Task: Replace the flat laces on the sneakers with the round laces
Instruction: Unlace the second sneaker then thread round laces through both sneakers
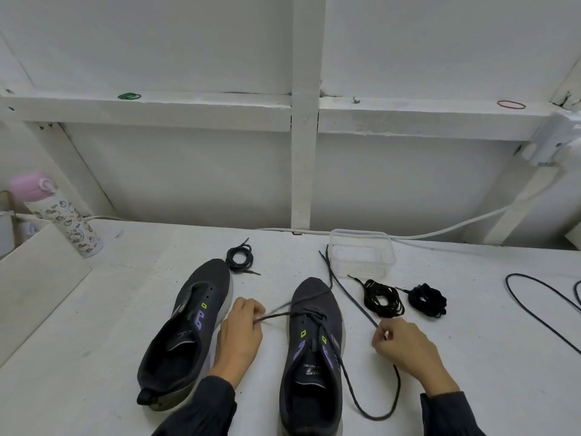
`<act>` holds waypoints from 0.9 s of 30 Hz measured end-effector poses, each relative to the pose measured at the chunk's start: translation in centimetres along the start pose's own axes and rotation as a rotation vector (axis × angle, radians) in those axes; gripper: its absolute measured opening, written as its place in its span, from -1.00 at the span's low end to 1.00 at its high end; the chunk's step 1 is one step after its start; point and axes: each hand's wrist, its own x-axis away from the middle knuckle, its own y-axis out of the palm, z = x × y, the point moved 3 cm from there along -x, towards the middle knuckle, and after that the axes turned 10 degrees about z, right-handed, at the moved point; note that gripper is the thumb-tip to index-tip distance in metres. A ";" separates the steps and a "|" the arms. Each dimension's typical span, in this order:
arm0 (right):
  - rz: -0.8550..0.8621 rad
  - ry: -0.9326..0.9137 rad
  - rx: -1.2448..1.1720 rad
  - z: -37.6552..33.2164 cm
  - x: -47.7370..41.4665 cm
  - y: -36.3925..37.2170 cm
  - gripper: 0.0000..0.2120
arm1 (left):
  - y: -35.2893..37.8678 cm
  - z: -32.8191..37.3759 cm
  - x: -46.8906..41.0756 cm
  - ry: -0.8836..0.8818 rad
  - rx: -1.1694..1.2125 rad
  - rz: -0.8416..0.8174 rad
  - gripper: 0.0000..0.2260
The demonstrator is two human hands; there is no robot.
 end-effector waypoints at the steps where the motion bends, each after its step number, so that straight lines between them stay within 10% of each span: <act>1: -0.039 -0.010 0.019 -0.3 0.1 0.0 -0.88 | -0.2 0.2 0.0 -0.009 -0.031 -0.012 -0.75; 7: 0.160 -0.110 -0.123 -3.3 -1.1 -0.9 -0.92 | -1.2 4.3 -1.0 0.059 -0.008 -0.188 -0.50; 19: 0.417 -0.236 -0.027 -6.5 -7.7 3.8 -0.68 | 0.2 10.6 -3.5 0.339 -0.075 -0.151 -0.87; 27: 0.090 -0.247 -0.671 -6.2 -3.2 -0.5 -0.70 | -3.3 6.8 -1.7 0.186 0.115 -0.188 -0.87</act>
